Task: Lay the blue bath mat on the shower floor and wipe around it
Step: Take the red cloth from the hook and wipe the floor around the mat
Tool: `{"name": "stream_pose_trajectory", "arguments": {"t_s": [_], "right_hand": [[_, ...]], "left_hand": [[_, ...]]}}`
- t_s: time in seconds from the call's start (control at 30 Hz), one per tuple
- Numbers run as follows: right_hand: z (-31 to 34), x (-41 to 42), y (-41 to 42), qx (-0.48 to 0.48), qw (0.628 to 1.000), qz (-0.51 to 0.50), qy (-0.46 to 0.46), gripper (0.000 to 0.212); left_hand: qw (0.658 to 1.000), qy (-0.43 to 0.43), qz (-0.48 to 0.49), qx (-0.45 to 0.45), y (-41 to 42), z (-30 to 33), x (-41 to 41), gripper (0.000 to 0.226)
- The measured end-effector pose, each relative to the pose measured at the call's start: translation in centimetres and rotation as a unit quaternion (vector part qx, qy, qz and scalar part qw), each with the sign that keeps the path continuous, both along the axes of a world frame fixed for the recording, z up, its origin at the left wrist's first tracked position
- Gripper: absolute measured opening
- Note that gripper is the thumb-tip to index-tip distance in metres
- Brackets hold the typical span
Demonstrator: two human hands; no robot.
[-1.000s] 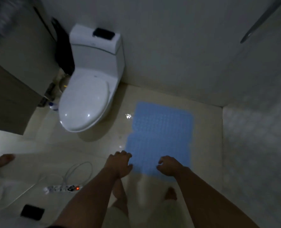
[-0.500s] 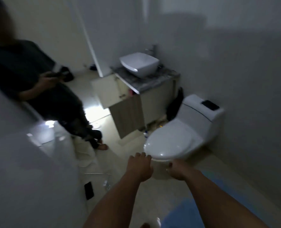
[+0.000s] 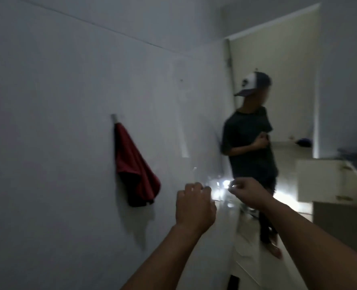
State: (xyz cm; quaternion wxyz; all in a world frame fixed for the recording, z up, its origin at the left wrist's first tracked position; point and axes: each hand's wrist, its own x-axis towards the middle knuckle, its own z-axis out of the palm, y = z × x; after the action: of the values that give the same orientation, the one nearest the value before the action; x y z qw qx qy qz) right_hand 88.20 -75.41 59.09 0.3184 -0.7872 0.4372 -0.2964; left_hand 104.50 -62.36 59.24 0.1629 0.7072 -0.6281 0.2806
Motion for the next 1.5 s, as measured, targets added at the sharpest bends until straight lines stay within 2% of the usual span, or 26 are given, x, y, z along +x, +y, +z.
{"name": "stream_pose_trajectory", "arguments": {"t_s": [0.13,0.2,0.33,0.4,0.43,0.5,0.57,0.63,0.73,0.8,0.87,0.9,0.93,1.0,1.03,1.07,1.13,1.2,1.27,1.33,1.4,1.5], "right_hand": [[6.9,9.9,2.4,-0.026,0.984,0.14,-0.108,0.019],[9.3,13.8,5.0,-0.003,0.972,0.187,-0.139,0.034],[9.4,19.6,9.2,0.054,0.962,0.242,-0.118,0.061],[8.8,20.7,10.3,0.042,0.966,0.236,-0.091,0.051],[8.8,20.8,10.7,0.038,0.969,0.227,-0.089,0.042],[9.4,20.5,10.5,0.019,0.975,0.192,-0.113,0.027],[11.0,19.6,9.8,0.01,0.975,0.146,-0.165,0.012],[13.1,18.4,8.7,0.005,0.966,0.102,-0.237,0.006],[16.5,16.1,7.0,-0.016,0.943,0.071,-0.325,0.011],[18.6,13.8,5.9,-0.04,0.929,0.074,-0.361,0.01],[20.6,11.5,5.3,-0.065,0.917,0.087,-0.384,0.01],[21.4,10.3,4.8,-0.076,0.913,0.084,-0.391,0.01],[22.1,9.2,4.4,-0.08,0.91,0.079,-0.4,0.01],[22.9,6.4,2.9,-0.089,0.912,0.053,-0.397,0.009],[23.1,4.9,2.2,-0.095,0.916,0.044,-0.388,0.01],[23.1,3.4,1.5,-0.1,0.921,0.035,-0.376,0.013],[22.4,0.0,0.4,-0.114,0.931,-0.003,-0.347,0.019],[21.1,-4.3,-0.5,-0.118,0.943,-0.053,-0.307,0.018],[19.5,-8.9,-1.4,-0.076,0.964,-0.075,-0.245,0.017],[17.3,-14.4,-1.9,0.002,0.982,-0.082,-0.173,0.023],[15.0,-19.8,-1.6,0.062,0.984,-0.111,-0.122,0.028],[11.1,-27.2,-0.7,0.069,0.958,-0.239,-0.146,0.038]], "left_hand": [[0.974,-0.005,0.117,-0.194,8.6,8.3,5.1,0.036],[0.954,-0.02,0.2,-0.223,11.3,10.9,7.3,0.041],[0.937,-0.094,0.296,-0.158,12.0,13.1,10.5,0.066],[0.937,-0.13,0.306,-0.105,11.5,13.4,11.3,0.067],[0.937,-0.146,0.303,-0.09,11.3,13.5,11.4,0.06],[0.94,-0.169,0.283,-0.085,10.8,14.2,11.5,0.042],[0.956,-0.133,0.23,-0.127,10.4,15.7,11.2,0.02],[0.965,-0.023,0.139,-0.22,9.7,17.8,10.9,0.007],[0.943,0.118,0.033,-0.309,8.0,20.7,10.0,0.013],[0.942,0.19,-0.025,-0.276,6.0,21.5,8.5,0.026],[0.943,0.259,-0.074,-0.195,3.9,21.6,6.4,0.054],[0.95,0.257,-0.075,-0.16,2.8,21.6,5.3,0.059],[0.963,0.223,-0.066,-0.135,1.8,21.5,4.5,0.056],[0.983,0.143,-0.034,-0.114,-0.2,21.8,2.5,0.034],[0.982,0.152,-0.043,-0.099,-1.0,22.1,1.4,0.026],[0.974,0.196,-0.079,-0.076,-2.0,22.2,0.4,0.022],[0.925,0.331,-0.185,-0.019,-3.9,21.8,-1.8,0.028],[0.846,0.457,-0.274,0.024,-5.9,20.2,-4.3,0.04],[0.758,0.555,-0.333,0.085,-8.0,17.8,-7.1,0.038],[0.681,0.614,-0.372,0.146,-10.4,15.0,-11.0,0.027],[0.63,0.642,-0.384,0.208,-12.7,12.1,-15.4,0.022],[0.606,0.624,-0.361,0.336,-15.0,7.7,-22.6,0.022]]}}
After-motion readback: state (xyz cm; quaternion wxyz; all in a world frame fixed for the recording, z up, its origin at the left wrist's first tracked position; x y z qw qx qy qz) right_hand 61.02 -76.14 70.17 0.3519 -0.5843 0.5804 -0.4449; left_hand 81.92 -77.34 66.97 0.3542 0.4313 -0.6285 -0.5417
